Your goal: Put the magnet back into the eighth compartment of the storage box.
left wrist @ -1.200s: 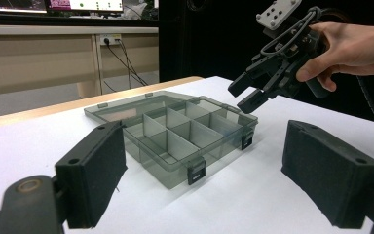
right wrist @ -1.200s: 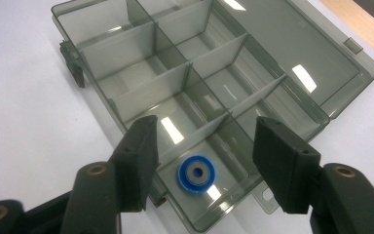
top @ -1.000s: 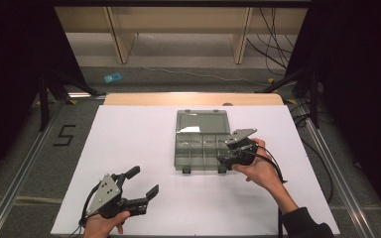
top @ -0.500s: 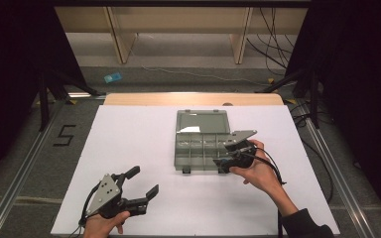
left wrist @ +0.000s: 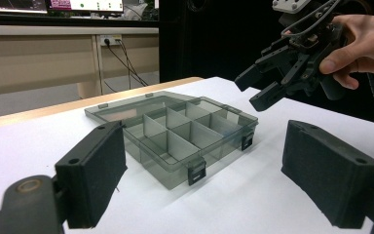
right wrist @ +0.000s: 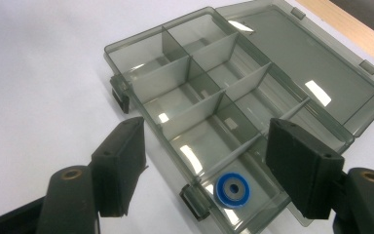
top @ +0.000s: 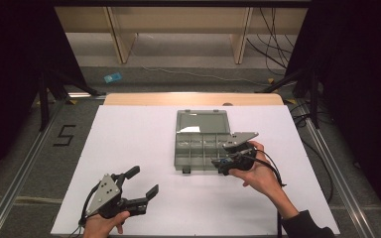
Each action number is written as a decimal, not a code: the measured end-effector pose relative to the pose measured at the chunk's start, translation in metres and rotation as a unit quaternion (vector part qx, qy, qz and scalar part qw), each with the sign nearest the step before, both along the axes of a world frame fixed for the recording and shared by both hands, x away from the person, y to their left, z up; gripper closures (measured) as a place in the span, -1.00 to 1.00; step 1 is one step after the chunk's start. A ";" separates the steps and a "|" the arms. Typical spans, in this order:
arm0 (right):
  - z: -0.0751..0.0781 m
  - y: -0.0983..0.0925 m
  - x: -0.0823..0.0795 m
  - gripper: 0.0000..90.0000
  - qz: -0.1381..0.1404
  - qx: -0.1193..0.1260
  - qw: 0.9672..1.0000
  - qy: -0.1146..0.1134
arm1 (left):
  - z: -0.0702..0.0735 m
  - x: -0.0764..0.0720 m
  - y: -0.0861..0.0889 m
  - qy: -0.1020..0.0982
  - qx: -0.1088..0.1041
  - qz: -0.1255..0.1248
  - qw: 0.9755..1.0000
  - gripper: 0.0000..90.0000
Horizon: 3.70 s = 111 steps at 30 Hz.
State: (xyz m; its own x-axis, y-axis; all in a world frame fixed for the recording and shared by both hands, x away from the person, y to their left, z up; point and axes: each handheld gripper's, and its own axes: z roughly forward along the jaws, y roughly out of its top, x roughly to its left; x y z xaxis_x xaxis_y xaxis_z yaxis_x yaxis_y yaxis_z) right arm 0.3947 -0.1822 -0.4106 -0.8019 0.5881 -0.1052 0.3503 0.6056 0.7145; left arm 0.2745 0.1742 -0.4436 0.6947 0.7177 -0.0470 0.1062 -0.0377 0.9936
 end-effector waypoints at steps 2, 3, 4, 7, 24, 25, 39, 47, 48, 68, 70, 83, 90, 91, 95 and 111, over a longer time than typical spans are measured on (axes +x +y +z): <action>0.000 0.000 0.000 -0.30 -0.001 0.002 1.000 -0.002 | 0.000 0.000 0.000 0.000 0.000 0.000 1.000 -0.65; 0.000 0.000 -0.001 -0.30 -0.001 0.002 1.000 -0.002 | 0.000 0.000 0.000 0.000 0.000 0.000 1.000 -0.65; 0.000 0.000 -0.001 -0.31 -0.005 0.002 1.000 -0.002 | 0.000 0.000 0.000 0.003 -0.003 0.001 1.000 -0.65; -0.001 0.000 -0.002 -0.35 -0.007 0.006 1.000 0.002 | 0.000 0.000 0.000 0.002 -0.003 0.001 1.000 -0.65; 0.003 -0.002 -0.009 -0.50 -0.009 0.034 0.999 0.006 | 0.000 0.000 0.000 0.001 -0.004 0.001 1.000 -0.65; 0.003 -0.002 -0.009 -0.50 -0.008 0.035 0.999 0.006 | 0.000 0.000 0.001 0.000 -0.003 0.001 1.000 -0.65; 0.005 -0.003 -0.018 -0.52 -0.004 0.055 0.998 -0.008 | 0.001 -0.001 0.001 0.001 -0.006 0.003 1.000 -0.65; 0.007 -0.004 -0.024 -0.51 -0.002 0.064 0.998 -0.013 | 0.000 -0.001 0.001 0.002 -0.007 0.003 1.000 -0.65; 0.006 -0.005 -0.025 -0.51 -0.003 0.068 0.998 -0.013 | 0.001 -0.001 0.001 0.001 -0.006 0.003 1.000 -0.65; 0.000 -0.019 -0.040 -0.55 -0.007 0.110 0.994 -0.022 | 0.001 -0.001 0.001 0.002 -0.006 0.003 1.000 -0.65; 0.000 -0.021 -0.041 -0.55 -0.009 0.113 0.993 -0.027 | 0.000 -0.001 0.001 0.002 -0.007 0.003 1.000 -0.65; -0.002 -0.030 -0.052 -0.58 -0.014 0.139 0.990 -0.036 | 0.000 0.000 0.001 0.001 -0.005 0.003 1.000 -0.65; -0.005 -0.034 -0.057 -0.60 -0.018 0.148 0.988 -0.036 | 0.000 -0.001 0.001 0.002 -0.007 0.004 1.000 -0.65; -0.005 -0.035 -0.058 -0.60 -0.017 0.148 0.988 -0.033 | 0.000 -0.001 0.001 0.002 -0.007 0.003 1.000 -0.65; -0.006 -0.038 -0.061 -0.60 -0.022 0.160 0.986 -0.039 | 0.000 0.000 0.001 0.001 -0.005 0.003 1.000 -0.65; -0.013 -0.047 -0.075 -0.63 -0.030 0.178 0.982 -0.058 | 0.000 -0.001 0.001 0.003 -0.006 0.005 1.000 -0.65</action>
State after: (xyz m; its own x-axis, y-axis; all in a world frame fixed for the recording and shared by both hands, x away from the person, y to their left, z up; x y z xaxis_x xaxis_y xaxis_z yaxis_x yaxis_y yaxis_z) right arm 0.3202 -0.2295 -0.4240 -0.7599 0.6495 0.0271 0.2808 0.2903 0.9148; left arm 0.2738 0.1754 -0.4431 0.6870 0.7242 -0.0592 0.1117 -0.0247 0.9934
